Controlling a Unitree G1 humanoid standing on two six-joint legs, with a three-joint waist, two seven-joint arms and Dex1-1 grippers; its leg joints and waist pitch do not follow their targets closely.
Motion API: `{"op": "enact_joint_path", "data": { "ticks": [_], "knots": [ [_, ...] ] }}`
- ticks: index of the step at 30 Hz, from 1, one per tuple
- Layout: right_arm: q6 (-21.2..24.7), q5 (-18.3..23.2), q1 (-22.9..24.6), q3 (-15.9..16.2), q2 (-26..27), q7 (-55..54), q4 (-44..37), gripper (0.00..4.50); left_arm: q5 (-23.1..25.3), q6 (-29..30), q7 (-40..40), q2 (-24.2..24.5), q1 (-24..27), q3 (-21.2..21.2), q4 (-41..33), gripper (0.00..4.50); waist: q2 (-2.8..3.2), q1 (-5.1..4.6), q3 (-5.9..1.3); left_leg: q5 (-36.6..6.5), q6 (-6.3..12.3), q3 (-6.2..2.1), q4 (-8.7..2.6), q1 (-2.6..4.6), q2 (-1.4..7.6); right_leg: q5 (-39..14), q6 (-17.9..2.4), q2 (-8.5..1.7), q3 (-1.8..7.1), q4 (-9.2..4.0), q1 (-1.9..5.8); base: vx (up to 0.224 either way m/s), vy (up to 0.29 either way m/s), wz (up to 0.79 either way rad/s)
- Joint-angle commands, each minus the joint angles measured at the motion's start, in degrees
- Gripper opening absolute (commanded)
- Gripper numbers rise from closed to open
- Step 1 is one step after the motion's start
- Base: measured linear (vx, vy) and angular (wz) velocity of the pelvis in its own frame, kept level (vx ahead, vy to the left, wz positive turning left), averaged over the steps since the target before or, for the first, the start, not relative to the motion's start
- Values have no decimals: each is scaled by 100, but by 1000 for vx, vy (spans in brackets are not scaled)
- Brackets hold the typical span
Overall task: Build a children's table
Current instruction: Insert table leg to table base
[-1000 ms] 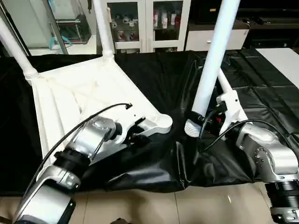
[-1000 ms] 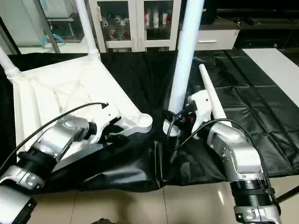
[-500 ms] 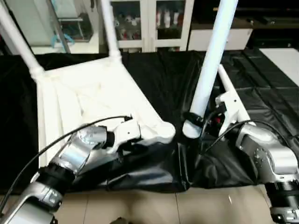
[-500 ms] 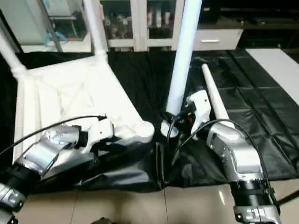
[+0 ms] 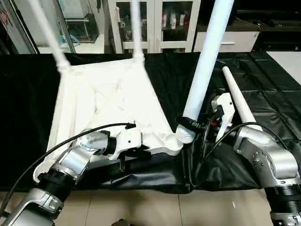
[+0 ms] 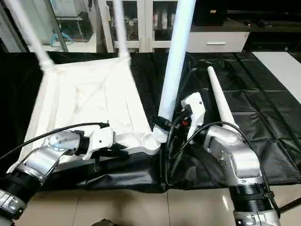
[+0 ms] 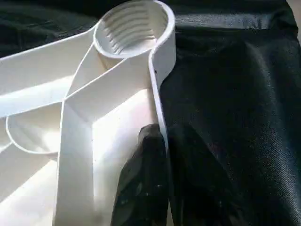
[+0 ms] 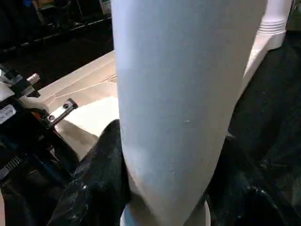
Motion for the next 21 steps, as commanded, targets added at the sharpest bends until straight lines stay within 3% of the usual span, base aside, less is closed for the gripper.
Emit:
{"op": "enact_joint_path", "data": {
  "ticks": [1, 5, 6, 10, 15, 19, 21],
  "knots": [
    [41, 44, -65, 79, 40, 42, -114, 188, 93, 118, -89, -8, 16, -130, -25, 2, -118, -48, -391, -1415, -15, -139, -506, 137, 331, -2129, -815, -412, 280, -471, 207, 0, 0, 0],
    [48, 24, -138, 133, 115, 26, -60, 188, -66, 627, -44, -52, 48, 54, -95, 0, -152, -71, -386, -1553, -77, -135, -516, 156, 333, -2171, -831, -424, 282, -474, 196, 0, 0, 0],
    [48, 24, -139, 134, 116, 26, -59, 188, -72, 636, -48, -53, 48, 57, -95, 50, -155, -74, -378, -1589, -75, -134, -516, 154, 326, -2232, -825, -424, 281, -490, 192, 0, 0, 0],
    [64, 30, -163, 157, 139, 43, -55, 188, -205, 1014, -115, -47, 23, 147, -170, 71, -166, -96, -370, -1638, -80, -141, -525, 147, 327, -2419, -732, -431, 279, -512, 190, 0, 0, 0],
    [31, 6, -195, 192, 145, 66, 11, 188, -130, 1300, -193, 68, -36, 140, -187, 100, -169, -99, -383, -1534, -61, -133, -523, 146, 327, -2151, -794, -421, 284, -483, 197, 0, 0, 0],
    [-23, -37, -243, 217, 148, 69, 113, 188, -76, 1537, -318, 181, -5, 55, -266, 101, -168, -127, -381, -1466, -46, -128, -520, 130, 315, -2063, -851, -418, 283, -473, 215, 0, 0, 0],
    [-59, -77, -294, 239, 172, 63, 193, 188, -34, 1704, -252, 186, 17, 40, -273, 74, -162, -154, -380, -1463, -46, -129, -519, 127, 314, -2031, -882, -414, 281, -471, 219, 0, 0, 0]
  ]
}}
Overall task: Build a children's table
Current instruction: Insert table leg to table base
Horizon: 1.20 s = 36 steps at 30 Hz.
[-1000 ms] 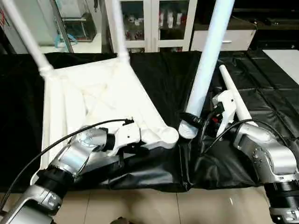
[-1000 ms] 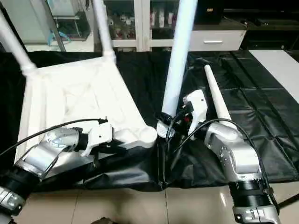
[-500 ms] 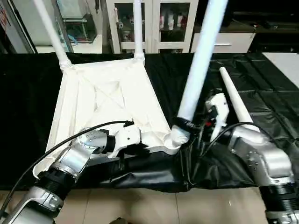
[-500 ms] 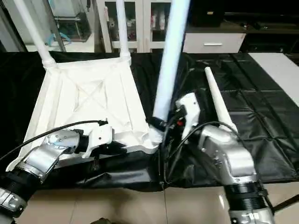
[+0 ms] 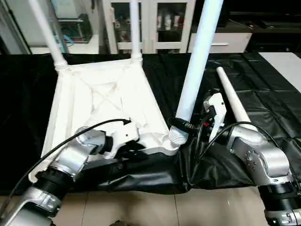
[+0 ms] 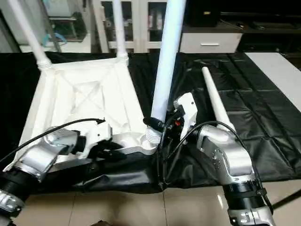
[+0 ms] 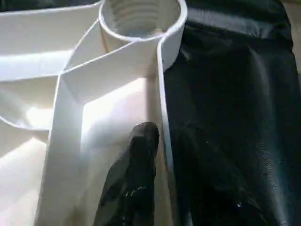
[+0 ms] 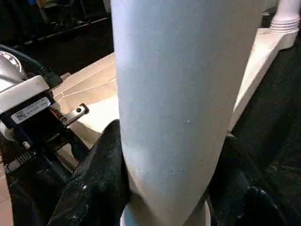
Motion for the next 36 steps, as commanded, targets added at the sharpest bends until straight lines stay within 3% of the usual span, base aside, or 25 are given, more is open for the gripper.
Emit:
{"op": "enact_joint_path", "data": {
  "ticks": [1, 4, 9, 18, 23, 29, 36],
  "knots": [
    [-56, -53, -114, 50, 23, 42, 9, 188, 164, 183, 66, 48, 55, -112, 82, 68, -88, -10, -372, -1462, -42, -163, -507, 112, 312, -2017, -901, -395, 277, -470, 226, 0, 0, 0],
    [-79, -74, -152, 80, 62, 34, 60, 188, 219, 224, 132, 22, 67, -140, 110, 29, -90, -24, -374, -1437, -7, -158, -500, 116, 311, -2026, -910, -394, 279, -476, 224, 0, 0, 0],
    [-124, -112, -184, 156, 126, 43, 146, 188, 196, 387, 176, -34, 114, -127, 24, 0, -80, -28, -354, -1649, -64, -166, -511, 146, 318, -2323, -869, -395, 279, -514, 197, 0, 0, 0],
    [-288, -403, -246, 402, 157, 105, 407, 188, 150, 97, 354, -139, 147, -18, -59, 0, -102, -34, -343, -1774, -92, -179, -521, 142, 318, -2665, -723, -411, 277, -551, 182, 0, 0, 0],
    [-414, -494, -382, 467, 298, 79, 799, 188, 117, -97, 206, -102, 163, -65, -181, 0, -113, -36, -357, -1695, -73, -176, -523, 135, 324, -2487, -757, -407, 280, -530, 179, 0, 0, 0],
    [-484, -455, -551, 379, 452, 67, 1205, 188, 115, -100, 189, -88, 204, -66, -226, 0, -113, -29, -366, -1490, -19, -156, -518, 122, 327, -2074, -913, -399, 287, -476, 204, 0, 0, 0],
    [-486, -379, -567, 266, 493, 189, 1505, 188, 132, -91, 277, -100, 230, -27, -235, 0, -136, -41, -351, -1688, -75, -166, -534, 138, 328, -2460, -808, -411, 284, -522, 195, 0, 0, 0]
  ]
}}
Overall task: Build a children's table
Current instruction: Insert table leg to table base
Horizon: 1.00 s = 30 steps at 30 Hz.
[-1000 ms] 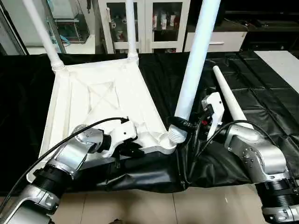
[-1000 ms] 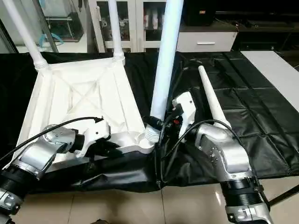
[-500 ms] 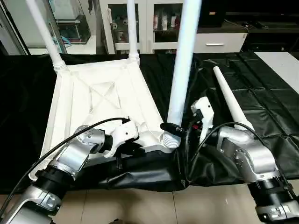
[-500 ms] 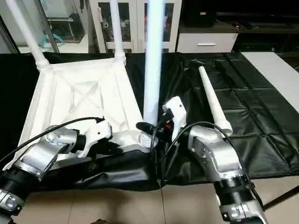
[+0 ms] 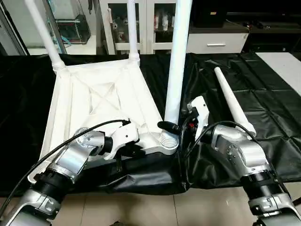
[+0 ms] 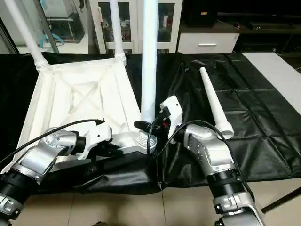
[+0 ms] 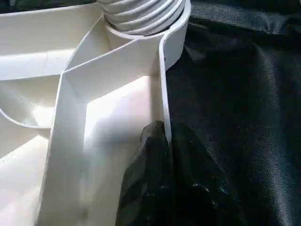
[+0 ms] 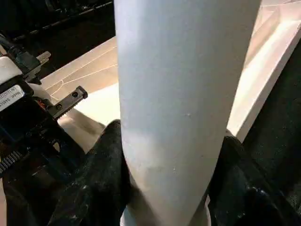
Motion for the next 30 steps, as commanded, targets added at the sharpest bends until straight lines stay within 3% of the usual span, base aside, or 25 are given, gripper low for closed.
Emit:
{"op": "enact_joint_path", "data": {
  "ticks": [1, 6, 9, 12, 13, 17, 19, 21, 25, 26, 27, 30],
  "knots": [
    [-73, 3, 63, -123, -8, -22, 89, 188, -23, -91, 44, -66, 97, -26, -24, 0, -90, -12, -329, -1687, -81, -181, -517, 124, 329, -2459, -798, -406, 281, -516, 195, 0, 0, 0],
    [-143, 81, 325, -282, -18, -117, 17, 187, -51, -70, 110, -94, 93, 36, -7, 0, -88, 2, -339, -1686, -68, -165, -514, 141, 330, -2275, -829, -397, 289, -516, 180, 0, 0, 0],
    [-260, 260, 612, -555, 131, -292, -96, 187, -57, -83, 171, -130, 69, 79, 42, 0, -50, 8, -341, -1733, -75, -173, -520, 138, 329, -2295, -829, -404, 288, -521, 181, 0, 0, 0],
    [-367, 307, 861, -638, 243, -390, -215, 187, -56, -88, 205, -157, 52, 106, 72, 0, -74, 19, -345, -1759, -73, -171, -530, 149, 330, -2307, -808, -398, 284, -528, 180, 0, 0, 0],
    [-457, 243, 1023, -561, 265, -411, -320, 187, -52, -88, 208, -170, 41, 118, 89, 0, -16, 30, -339, -1780, -89, -178, -543, 145, 334, -2342, -785, -400, 282, -535, 174, 0, 0, 0],
    [-655, -59, 1177, -290, 169, -417, -423, 187, -42, -86, 219, -188, 15, 125, 115, 0, -35, 11, -315, -1985, -130, -189, -562, 143, 323, -2598, -712, -400, 276, -567, 178, 0, 0, 0],
    [-766, -242, 1249, -128, 101, -429, -465, 187, -37, -84, 229, -200, -5, 130, 129, 0, -34, -2, -283, -2325, -178, -208, -565, 198, 316, -3181, -569, -415, 269, -636, 148, 0, 0, 0],
    [-766, -242, 1249, -128, 101, -429, -465, 187, -37, -84, 229, -200, -5, 130, 129, 0, -34, -12, -285, -2393, -185, -225, -573, 211, 317, -3386, -485, -424, 269, -662, 147, 0, 0, 0],
    [-800, -606, 1284, 232, -51, -388, -506, 187, -36, -67, 217, -204, -13, 132, 115, 0, -31, -18, -286, -2429, -189, -230, -595, 209, 326, -3222, -510, -408, 273, -653, 140, 0, 0, 0],
    [-739, -704, 1228, 326, -80, -385, -449, 187, -40, -52, 197, -190, -3, 135, 95, 0, -60, -22, -290, -2405, -178, -228, -597, 201, 326, -3204, -510, -409, 272, -651, 151, 0, 0, 0],
    [-739, -704, 1228, 326, -80, -385, -449, 187, -40, -52, 197, -190, -3, 135, 95, 0, -41, -19, -289, -2383, -172, -232, -603, 201, 327, -3171, -534, -414, 274, -647, 154, 0, 0, 0],
    [-692, -837, 1099, 453, -110, -383, -273, 187, -41, -42, 165, -159, 20, 144, 69, 0, -56, -36, -287, -2396, -166, -237, -613, 190, 331, -3151, -556, -419, 271, -643, 163, 0, 0, 0]
  ]
}}
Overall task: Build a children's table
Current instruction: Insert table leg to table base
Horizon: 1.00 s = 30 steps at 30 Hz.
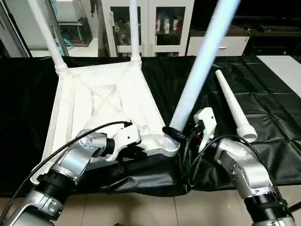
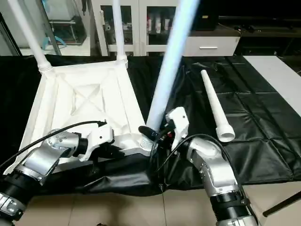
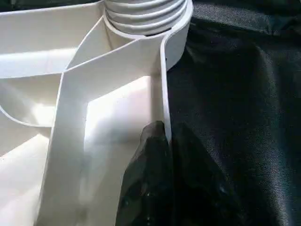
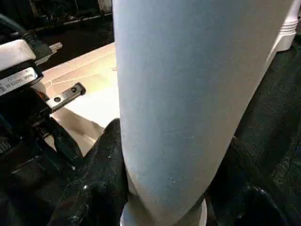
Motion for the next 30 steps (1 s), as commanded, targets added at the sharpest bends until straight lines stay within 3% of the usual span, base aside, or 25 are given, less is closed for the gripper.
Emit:
{"op": "enact_joint_path", "data": {
  "ticks": [1, 2, 3, 5, 6, 8, 10, 11, 12, 14, 16, 24, 28, 29, 30],
  "knots": [
    [307, -558, 103, 418, -156, -21, 478, 187, -85, -55, 117, -47, 9, 142, -39, 0, -66, -39, -243, -2456, -172, -248, -552, 116, 340, -3264, -559, -417, 266, -598, 70, 0, 0, 0],
    [287, -624, 82, 497, -188, -4, 529, 187, -86, -53, 115, -41, 19, 144, -45, 0, -68, -45, -242, -2464, -176, -251, -552, 116, 337, -3302, -542, -417, 264, -599, 71, 0, 0, 0],
    [266, -733, 103, 634, -230, 30, 597, 187, -84, -50, 130, -34, 39, 153, -61, 0, -108, -56, -236, -2461, -183, -258, -558, 107, 338, -3391, -505, -419, 258, -603, 77, 0, 0, 0],
    [250, -801, 129, 712, -251, 53, 628, 187, -82, -47, 141, -31, 51, 158, -72, 0, -81, -55, -225, -2611, -213, -256, -552, 151, 339, -3579, -437, -423, 269, -640, 27, 0, 0, 0],
    [231, -860, 204, 789, -271, 80, 652, 187, -85, -37, 157, -27, 72, 170, -89, 0, -108, -76, -212, -2759, -230, -273, -562, 148, 335, -3725, -378, -420, 251, -661, 31, 0, 0, 0],
    [196, -893, 325, 816, -271, 44, 668, 186, -90, 4, 228, -36, 100, 209, -102, 0, -107, -84, -226, -2848, -248, -292, -578, 154, 340, -3752, -316, -425, 236, -668, 50, 0, 0, 0],
    [169, -888, 393, 800, -265, 2, 676, 186, -76, 30, 287, -34, 108, 227, -89, 0, -77, -97, -198, -3067, -256, -293, -575, 217, 323, -3920, -268, -411, 219, -724, 3, 0, 0, 0],
    [160, -878, 415, 777, -257, -26, 678, 186, -70, 35, 307, -31, 110, 232, -79, 0, -91, -110, -200, -3155, -252, -294, -577, 246, 318, -3959, -244, -405, 211, -749, 2, 0, 0, 0],
    [154, -864, 429, 747, -247, -56, 682, 186, -69, 33, 311, -29, 109, 235, -69, 0, -70, -115, -198, -3223, -253, -301, -598, 268, 321, -3908, -255, -393, 205, -762, 10, 0, 0, 0],
    [135, -849, 438, 695, -226, -126, 703, 186, -71, 19, 320, -26, 108, 243, -45, 0, -42, -116, -215, -3212, -260, -303, -627, 275, 330, -3655, -334, -388, 221, -743, 30, 0, 0, 0],
    [113, -859, 425, 662, -220, -180, 737, 186, -62, 0, 338, -30, 99, 253, -16, 0, -51, -134, -204, -3284, -264, -303, -639, 268, 326, -3607, -369, -379, 228, -738, 26, 0, 0, 0],
    [-158, -964, 299, 485, -53, -603, 1016, 186, -51, 23, 433, -8, 143, 325, 9, 0, -50, -217, -175, -3576, -272, -357, -622, 279, 304, -4174, -196, -397, 166, -819, -5, 0, 0, 0],
    [-339, -1056, -64, 259, 161, -1237, 1491, 186, -47, 173, 802, -189, 47, 459, 239, 0, -1, -359, -141, -4071, -342, -431, -643, 322, 291, -4331, -107, -363, 3, -903, 2, 0, 0, 0],
    [-390, -1102, -249, 172, 250, -1550, 1749, 186, -53, 263, 1027, -322, -13, 522, 385, 0, 18, -433, -143, -4215, -352, -472, -687, 277, 299, -4149, -95, -347, -86, -893, 100, 0, 0, 0],
    [-424, -1141, -416, 107, 321, -1814, 1983, 186, -28, 381, 1275, -463, -62, 563, 492, 0, 107, -471, -105, -4630, -405, -490, -822, 260, 363, -3805, -136, -270, -212, -833, 186, -51, 39, -11]
  ]
}}
